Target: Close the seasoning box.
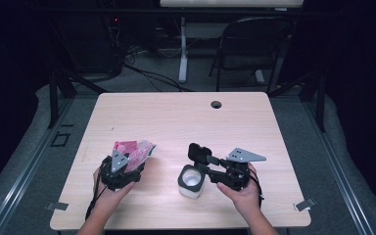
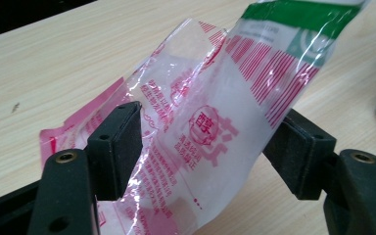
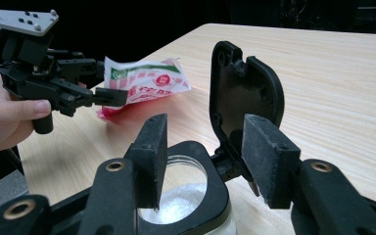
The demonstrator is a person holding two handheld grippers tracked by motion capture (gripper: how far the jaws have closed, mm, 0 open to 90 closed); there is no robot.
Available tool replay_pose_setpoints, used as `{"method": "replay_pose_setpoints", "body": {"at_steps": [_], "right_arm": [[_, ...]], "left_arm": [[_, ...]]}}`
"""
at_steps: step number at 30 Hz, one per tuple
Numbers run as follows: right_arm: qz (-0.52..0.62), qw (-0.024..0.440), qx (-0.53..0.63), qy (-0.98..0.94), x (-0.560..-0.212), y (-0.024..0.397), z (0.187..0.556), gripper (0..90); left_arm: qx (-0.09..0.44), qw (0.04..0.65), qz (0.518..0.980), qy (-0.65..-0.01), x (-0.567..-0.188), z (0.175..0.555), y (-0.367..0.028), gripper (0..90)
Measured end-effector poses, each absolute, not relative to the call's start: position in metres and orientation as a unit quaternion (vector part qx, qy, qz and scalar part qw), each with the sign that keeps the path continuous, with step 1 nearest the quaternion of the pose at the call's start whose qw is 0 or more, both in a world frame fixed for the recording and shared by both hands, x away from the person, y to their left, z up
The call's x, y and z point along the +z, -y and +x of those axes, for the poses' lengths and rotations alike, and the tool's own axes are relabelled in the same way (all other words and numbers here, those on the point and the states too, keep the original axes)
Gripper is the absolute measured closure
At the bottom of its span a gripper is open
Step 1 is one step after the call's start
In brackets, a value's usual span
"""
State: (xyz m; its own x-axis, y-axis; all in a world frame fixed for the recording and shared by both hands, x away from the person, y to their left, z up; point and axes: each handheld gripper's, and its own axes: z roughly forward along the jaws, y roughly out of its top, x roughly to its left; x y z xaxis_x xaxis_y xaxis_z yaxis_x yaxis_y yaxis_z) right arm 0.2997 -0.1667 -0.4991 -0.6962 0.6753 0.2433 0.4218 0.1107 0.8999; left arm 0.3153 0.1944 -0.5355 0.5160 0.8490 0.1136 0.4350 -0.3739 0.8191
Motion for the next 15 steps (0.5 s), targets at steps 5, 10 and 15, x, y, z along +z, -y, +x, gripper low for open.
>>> {"method": "replay_pose_setpoints", "body": {"at_steps": [5,10,15], "right_arm": [[0.373,0.116,0.552,-0.736,-0.499,0.168,0.298,54.1],[0.374,0.115,0.556,-0.733,-0.5,0.17,0.297,54.4],[0.376,0.119,0.553,-0.734,-0.498,0.174,0.295,56.1]], "left_arm": [[0.268,0.377,0.792,-0.398,-0.538,0.315,-0.186,32.5],[0.266,0.377,0.802,-0.379,-0.538,0.312,-0.174,32.1],[0.255,0.39,0.803,-0.371,-0.535,0.31,-0.168,31.9]]}}
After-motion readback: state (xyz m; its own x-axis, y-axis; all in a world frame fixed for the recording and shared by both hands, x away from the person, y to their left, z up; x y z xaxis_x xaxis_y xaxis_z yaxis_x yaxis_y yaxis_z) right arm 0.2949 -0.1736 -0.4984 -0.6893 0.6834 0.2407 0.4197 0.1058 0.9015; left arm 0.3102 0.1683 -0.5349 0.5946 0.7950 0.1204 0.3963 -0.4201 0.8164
